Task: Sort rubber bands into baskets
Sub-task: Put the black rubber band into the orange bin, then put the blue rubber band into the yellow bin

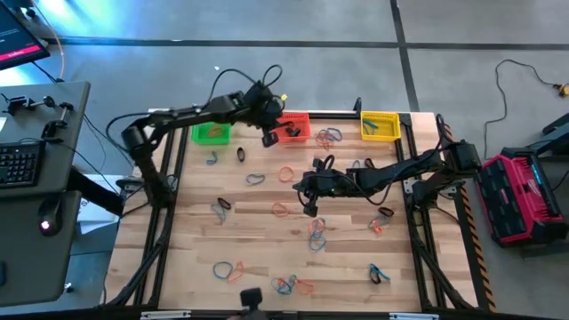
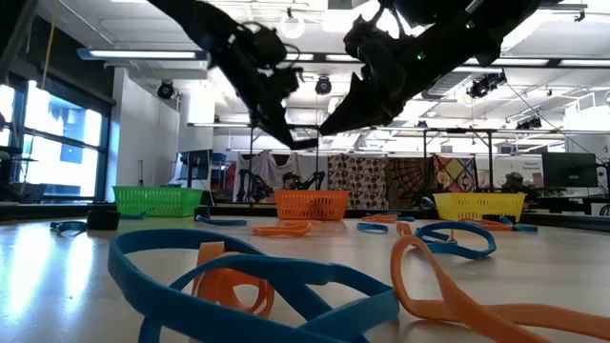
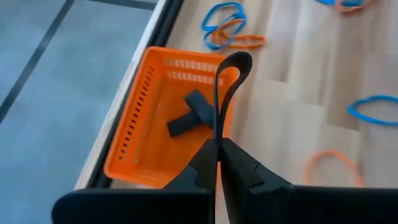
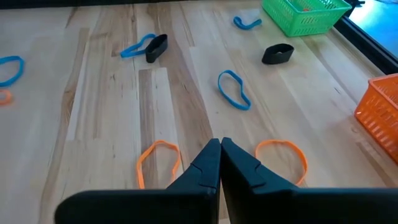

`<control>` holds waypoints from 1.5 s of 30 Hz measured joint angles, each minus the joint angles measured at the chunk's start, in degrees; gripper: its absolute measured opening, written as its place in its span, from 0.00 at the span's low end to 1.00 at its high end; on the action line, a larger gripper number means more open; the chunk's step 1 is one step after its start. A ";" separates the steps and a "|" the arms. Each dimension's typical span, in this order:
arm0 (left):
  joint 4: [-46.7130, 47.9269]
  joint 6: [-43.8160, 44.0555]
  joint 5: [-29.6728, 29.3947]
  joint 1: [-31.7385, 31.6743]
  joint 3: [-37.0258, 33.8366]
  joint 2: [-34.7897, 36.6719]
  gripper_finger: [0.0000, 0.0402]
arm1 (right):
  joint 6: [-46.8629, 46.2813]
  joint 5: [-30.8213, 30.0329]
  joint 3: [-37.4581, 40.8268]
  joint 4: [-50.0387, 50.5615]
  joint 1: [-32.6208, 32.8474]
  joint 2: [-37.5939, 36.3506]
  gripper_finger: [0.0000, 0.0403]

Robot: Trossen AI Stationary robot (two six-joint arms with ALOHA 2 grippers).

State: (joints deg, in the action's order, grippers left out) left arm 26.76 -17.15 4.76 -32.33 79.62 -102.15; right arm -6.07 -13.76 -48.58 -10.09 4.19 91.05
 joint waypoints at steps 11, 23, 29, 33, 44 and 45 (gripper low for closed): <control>-0.17 -3.02 0.71 -4.52 5.24 -11.98 0.00 | -0.93 0.01 0.00 -0.07 -0.02 0.00 0.00; -1.57 -6.04 0.67 -4.13 5.26 -12.11 0.13 | -2.94 0.90 -0.02 -0.19 -2.21 0.00 0.00; -2.17 -5.52 4.23 -3.96 5.28 -11.02 0.24 | -2.94 0.96 -0.04 -0.40 -3.25 0.00 0.00; -3.07 -4.59 8.16 -3.96 5.08 -10.98 0.29 | -2.94 0.96 -0.13 -0.40 -3.93 0.00 0.00; -32.64 0.79 10.62 -3.89 -15.88 0.54 0.19 | -3.25 -0.83 -0.16 1.37 -9.26 -1.01 0.12; -35.51 1.68 10.68 -3.83 -18.36 2.35 0.18 | -2.93 -0.81 -0.20 1.98 -10.13 -1.05 0.15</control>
State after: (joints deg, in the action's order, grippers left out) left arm -8.75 -15.46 15.44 -36.16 61.27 -99.80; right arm -9.01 -14.57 -48.77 -8.10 -5.95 90.00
